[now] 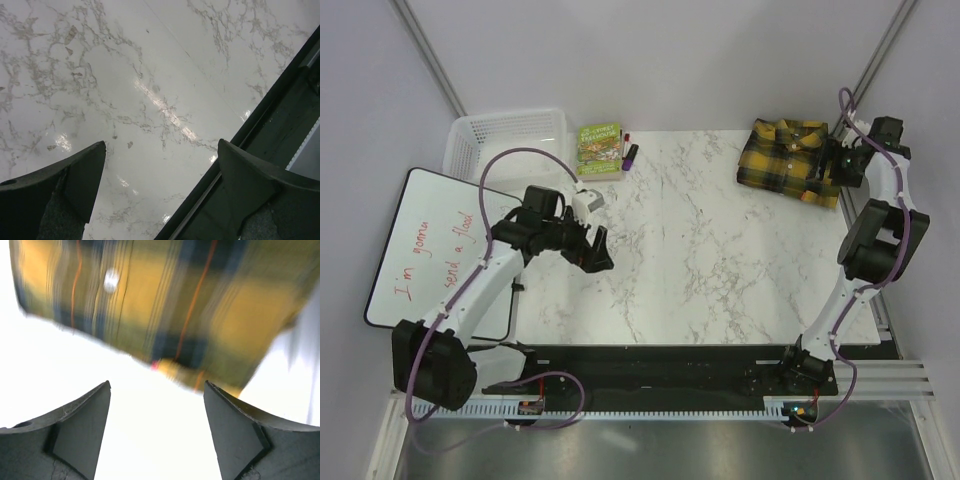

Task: Fold and stack the long sleeve shirts
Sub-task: Neatly place the folded shirt to the corner

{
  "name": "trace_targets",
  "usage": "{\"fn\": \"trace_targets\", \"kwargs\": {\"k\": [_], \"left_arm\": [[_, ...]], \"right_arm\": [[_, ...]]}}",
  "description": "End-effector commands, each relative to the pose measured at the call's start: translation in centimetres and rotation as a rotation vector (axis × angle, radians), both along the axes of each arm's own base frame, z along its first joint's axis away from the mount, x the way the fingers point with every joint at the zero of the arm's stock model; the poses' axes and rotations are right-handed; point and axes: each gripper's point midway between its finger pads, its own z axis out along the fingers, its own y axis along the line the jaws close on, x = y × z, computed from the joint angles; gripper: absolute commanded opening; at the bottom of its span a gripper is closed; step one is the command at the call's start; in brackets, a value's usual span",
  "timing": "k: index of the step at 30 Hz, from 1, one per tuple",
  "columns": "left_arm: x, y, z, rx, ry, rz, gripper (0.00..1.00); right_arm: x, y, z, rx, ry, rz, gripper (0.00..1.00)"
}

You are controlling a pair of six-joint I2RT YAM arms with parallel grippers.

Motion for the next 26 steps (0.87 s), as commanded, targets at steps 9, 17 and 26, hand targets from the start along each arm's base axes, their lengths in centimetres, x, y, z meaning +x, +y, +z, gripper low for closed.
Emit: {"fn": "trace_targets", "kwargs": {"k": [9,17,26], "left_arm": [[5.6,4.0,0.5,-0.062,0.152,0.179,0.99],[4.5,5.0,-2.8,0.002,0.195,0.191,0.99],[2.7,6.2,-3.4,0.059,0.152,0.209,0.99]], "right_arm": [[-11.9,13.4,6.2,0.054,-0.017,0.365,0.98],[-18.0,20.9,4.4,-0.046,-0.002,0.541,0.98],[-21.4,23.0,2.0,-0.150,0.026,0.620,0.98]]}}
